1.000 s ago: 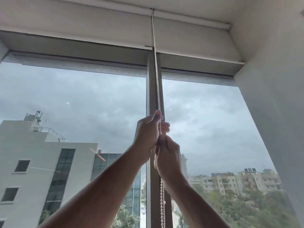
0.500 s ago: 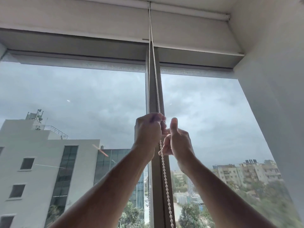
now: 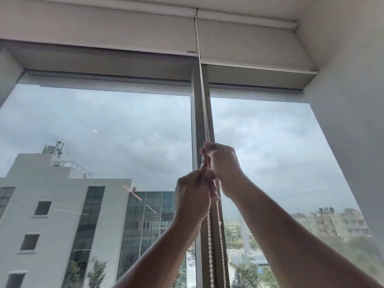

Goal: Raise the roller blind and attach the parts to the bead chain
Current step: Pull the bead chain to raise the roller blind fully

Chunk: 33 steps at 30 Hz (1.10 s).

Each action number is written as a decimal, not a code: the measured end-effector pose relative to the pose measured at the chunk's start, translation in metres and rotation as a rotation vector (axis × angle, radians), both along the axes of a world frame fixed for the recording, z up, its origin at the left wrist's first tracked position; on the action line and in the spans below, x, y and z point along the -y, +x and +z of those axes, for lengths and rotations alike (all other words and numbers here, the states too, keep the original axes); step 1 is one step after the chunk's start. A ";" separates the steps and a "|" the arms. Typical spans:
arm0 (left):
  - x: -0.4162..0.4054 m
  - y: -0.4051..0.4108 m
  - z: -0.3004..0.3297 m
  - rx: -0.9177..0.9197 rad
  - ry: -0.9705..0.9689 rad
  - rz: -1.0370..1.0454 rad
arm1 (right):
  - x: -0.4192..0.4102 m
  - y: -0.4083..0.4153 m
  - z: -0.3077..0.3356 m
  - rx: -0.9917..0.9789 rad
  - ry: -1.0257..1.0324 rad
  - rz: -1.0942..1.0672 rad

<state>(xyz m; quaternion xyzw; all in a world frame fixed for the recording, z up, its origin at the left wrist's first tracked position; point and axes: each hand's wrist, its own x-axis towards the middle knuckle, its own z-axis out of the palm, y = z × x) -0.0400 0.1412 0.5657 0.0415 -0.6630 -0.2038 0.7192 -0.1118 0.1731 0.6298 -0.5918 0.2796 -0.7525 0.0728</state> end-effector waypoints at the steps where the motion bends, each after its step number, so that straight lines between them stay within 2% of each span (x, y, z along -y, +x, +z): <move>1: 0.001 0.000 -0.003 0.006 0.006 -0.017 | 0.002 0.001 -0.004 0.007 -0.019 -0.031; 6: 0.011 -0.001 -0.029 0.043 0.021 -0.022 | 0.011 -0.001 -0.027 0.026 -0.019 -0.055; 13: 0.022 0.001 -0.046 0.101 0.037 -0.077 | 0.026 -0.009 -0.047 -0.078 0.039 -0.147; 23: 0.061 0.000 -0.146 0.194 0.252 -0.173 | 0.061 -0.035 -0.151 -0.140 0.168 -0.185; 28: 0.076 -0.004 -0.208 0.289 0.308 -0.155 | 0.069 -0.045 -0.211 -0.123 0.196 -0.216; 33: 0.083 -0.011 -0.257 0.293 0.422 -0.260 | 0.073 -0.047 -0.253 -0.173 0.222 -0.228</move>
